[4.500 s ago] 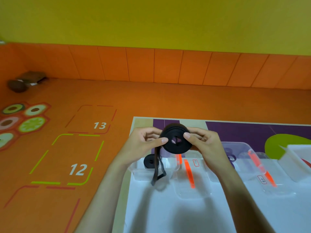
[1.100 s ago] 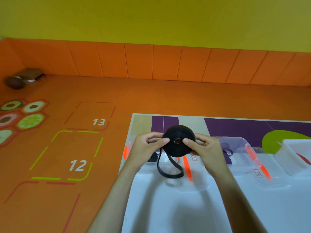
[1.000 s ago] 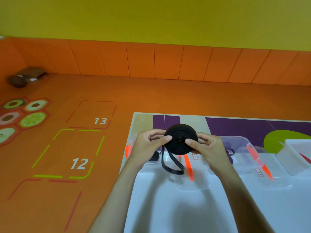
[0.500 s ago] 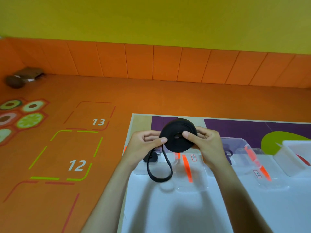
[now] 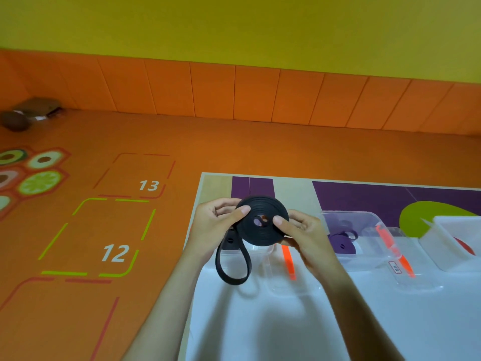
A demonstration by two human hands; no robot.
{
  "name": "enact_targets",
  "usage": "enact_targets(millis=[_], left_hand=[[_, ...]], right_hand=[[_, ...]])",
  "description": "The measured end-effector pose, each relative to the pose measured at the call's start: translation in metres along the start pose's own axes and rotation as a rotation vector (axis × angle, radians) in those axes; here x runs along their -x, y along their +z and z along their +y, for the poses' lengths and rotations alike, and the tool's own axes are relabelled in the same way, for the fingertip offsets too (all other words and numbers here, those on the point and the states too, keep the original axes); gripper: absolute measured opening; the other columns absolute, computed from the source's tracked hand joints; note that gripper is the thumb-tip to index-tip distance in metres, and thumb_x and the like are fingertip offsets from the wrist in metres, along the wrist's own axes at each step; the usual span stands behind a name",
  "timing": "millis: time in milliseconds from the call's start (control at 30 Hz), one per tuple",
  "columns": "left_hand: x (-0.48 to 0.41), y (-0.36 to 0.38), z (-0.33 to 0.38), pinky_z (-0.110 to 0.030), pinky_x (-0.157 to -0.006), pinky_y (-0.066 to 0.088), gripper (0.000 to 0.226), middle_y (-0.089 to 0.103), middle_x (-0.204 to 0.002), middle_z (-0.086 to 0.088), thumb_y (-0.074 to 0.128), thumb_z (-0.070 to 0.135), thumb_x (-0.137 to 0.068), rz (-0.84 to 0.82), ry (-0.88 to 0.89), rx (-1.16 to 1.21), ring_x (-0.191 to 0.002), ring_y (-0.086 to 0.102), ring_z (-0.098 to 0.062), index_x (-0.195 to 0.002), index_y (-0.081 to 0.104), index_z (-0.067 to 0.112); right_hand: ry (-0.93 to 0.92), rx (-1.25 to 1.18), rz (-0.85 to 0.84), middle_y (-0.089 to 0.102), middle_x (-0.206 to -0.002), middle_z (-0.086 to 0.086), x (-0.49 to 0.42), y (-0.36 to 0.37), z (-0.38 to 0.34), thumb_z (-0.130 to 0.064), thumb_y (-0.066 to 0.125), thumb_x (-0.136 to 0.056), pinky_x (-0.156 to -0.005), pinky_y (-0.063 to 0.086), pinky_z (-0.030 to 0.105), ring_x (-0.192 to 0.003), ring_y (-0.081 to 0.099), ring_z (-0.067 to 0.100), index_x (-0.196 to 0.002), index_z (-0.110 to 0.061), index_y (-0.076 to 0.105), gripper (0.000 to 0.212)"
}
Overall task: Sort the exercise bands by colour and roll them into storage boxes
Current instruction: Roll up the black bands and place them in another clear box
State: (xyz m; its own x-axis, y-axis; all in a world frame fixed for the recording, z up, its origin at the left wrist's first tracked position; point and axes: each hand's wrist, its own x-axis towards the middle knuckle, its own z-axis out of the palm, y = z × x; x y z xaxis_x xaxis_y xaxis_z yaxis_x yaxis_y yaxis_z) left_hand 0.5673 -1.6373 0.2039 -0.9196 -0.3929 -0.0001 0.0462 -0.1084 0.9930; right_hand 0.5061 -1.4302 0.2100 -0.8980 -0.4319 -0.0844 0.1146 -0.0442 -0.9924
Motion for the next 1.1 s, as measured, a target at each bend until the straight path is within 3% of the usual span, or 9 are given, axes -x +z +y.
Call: enact_targets(millis=[100, 267, 367, 500, 633, 767, 833, 1000, 1100], left_hand=[[-0.004, 0.000, 0.003, -0.036, -0.080, 0.063, 0.016, 0.081, -0.096, -0.011, 0.082, 0.014, -0.090, -0.008, 0.028, -0.041, -0.093, 0.079, -0.028, -0.106, 0.080, 0.009], [-0.004, 0.010, 0.001, -0.031, -0.080, 0.063, 0.017, 0.082, -0.099, -0.006, 0.081, 0.015, -0.091, 0.091, 0.070, 0.039, -0.096, 0.079, -0.024, -0.108, 0.081, 0.013], [0.001, 0.013, -0.009, -0.035, -0.083, 0.063, 0.018, 0.082, -0.102, -0.008, 0.078, 0.021, -0.094, 0.133, 0.030, 0.108, -0.100, 0.078, -0.027, -0.111, 0.080, 0.013], [0.007, 0.007, -0.022, -0.046, -0.093, 0.062, 0.019, 0.081, -0.101, -0.014, 0.079, 0.016, -0.092, 0.153, -0.060, 0.178, -0.095, 0.079, -0.032, -0.111, 0.079, 0.011], [0.016, 0.021, -0.028, -0.046, -0.094, 0.061, 0.034, 0.081, -0.105, -0.013, 0.081, 0.014, -0.090, 0.217, -0.038, 0.266, -0.097, 0.078, -0.032, -0.123, 0.076, 0.019], [0.024, 0.043, -0.024, -0.041, -0.091, 0.058, 0.032, 0.077, -0.090, 0.026, 0.073, 0.010, -0.097, 0.283, -0.021, 0.344, -0.087, 0.076, -0.007, -0.128, 0.072, 0.009], [0.026, 0.043, -0.028, -0.039, -0.089, 0.058, 0.034, 0.074, -0.088, 0.034, 0.074, 0.010, -0.096, 0.277, -0.040, 0.331, -0.085, 0.075, -0.003, -0.129, 0.072, 0.009], [0.017, 0.012, -0.042, -0.050, -0.105, 0.056, 0.042, 0.080, -0.114, 0.005, 0.086, 0.013, -0.085, 0.269, -0.082, 0.237, -0.114, 0.074, -0.022, -0.126, 0.077, 0.016], [0.010, -0.006, -0.047, -0.046, -0.102, 0.057, 0.038, 0.081, -0.112, -0.002, 0.087, 0.011, -0.084, 0.223, -0.104, 0.138, -0.113, 0.075, -0.024, -0.121, 0.079, 0.018]], right_hand=[[0.017, 0.124, -0.043, 0.080, -0.100, 0.016, -0.011, -0.005, -0.016, -0.033, 0.083, -0.080, -0.094, 0.059, 0.055, -0.101, 0.075, 0.040, -0.105, -0.012, 0.080, 0.033], [0.003, -0.052, -0.052, 0.078, -0.103, 0.022, -0.013, 0.003, -0.017, -0.009, 0.076, -0.089, -0.085, 0.065, 0.043, -0.099, 0.076, 0.040, -0.111, -0.003, 0.076, 0.023], [-0.038, -0.051, 0.034, 0.079, -0.102, 0.021, -0.012, 0.008, -0.010, -0.007, 0.077, -0.090, -0.089, 0.064, 0.048, -0.099, 0.076, 0.040, -0.109, -0.005, 0.078, 0.019], [-0.107, -0.158, 0.185, 0.080, -0.100, 0.017, -0.008, 0.011, -0.006, -0.005, 0.076, -0.091, -0.077, 0.065, 0.034, -0.094, 0.079, 0.032, -0.105, -0.007, 0.078, 0.015], [-0.118, -0.229, 0.282, 0.080, -0.100, 0.018, -0.003, 0.027, 0.008, -0.005, 0.076, -0.091, -0.085, 0.065, 0.042, -0.096, 0.078, 0.035, -0.104, -0.003, 0.077, 0.014], [-0.069, -0.387, 0.334, 0.078, -0.111, 0.019, 0.003, 0.048, 0.031, -0.007, 0.073, -0.094, -0.092, 0.060, 0.045, -0.107, 0.075, 0.037, -0.113, -0.001, 0.073, 0.019], [-0.047, -0.410, 0.316, 0.076, -0.115, 0.018, 0.005, 0.053, 0.041, -0.007, 0.071, -0.096, -0.093, 0.059, 0.045, -0.111, 0.073, 0.036, -0.114, -0.002, 0.071, 0.018], [0.047, -0.201, 0.110, 0.076, -0.121, 0.010, -0.002, 0.040, 0.049, -0.015, 0.071, -0.097, -0.099, 0.058, 0.046, -0.117, 0.071, 0.029, -0.125, -0.010, 0.070, 0.028], [0.097, -0.080, 0.009, 0.078, -0.114, 0.008, -0.012, 0.026, 0.044, -0.024, 0.066, -0.101, -0.087, 0.062, 0.039, -0.108, 0.075, 0.026, -0.128, -0.015, 0.068, 0.029]])
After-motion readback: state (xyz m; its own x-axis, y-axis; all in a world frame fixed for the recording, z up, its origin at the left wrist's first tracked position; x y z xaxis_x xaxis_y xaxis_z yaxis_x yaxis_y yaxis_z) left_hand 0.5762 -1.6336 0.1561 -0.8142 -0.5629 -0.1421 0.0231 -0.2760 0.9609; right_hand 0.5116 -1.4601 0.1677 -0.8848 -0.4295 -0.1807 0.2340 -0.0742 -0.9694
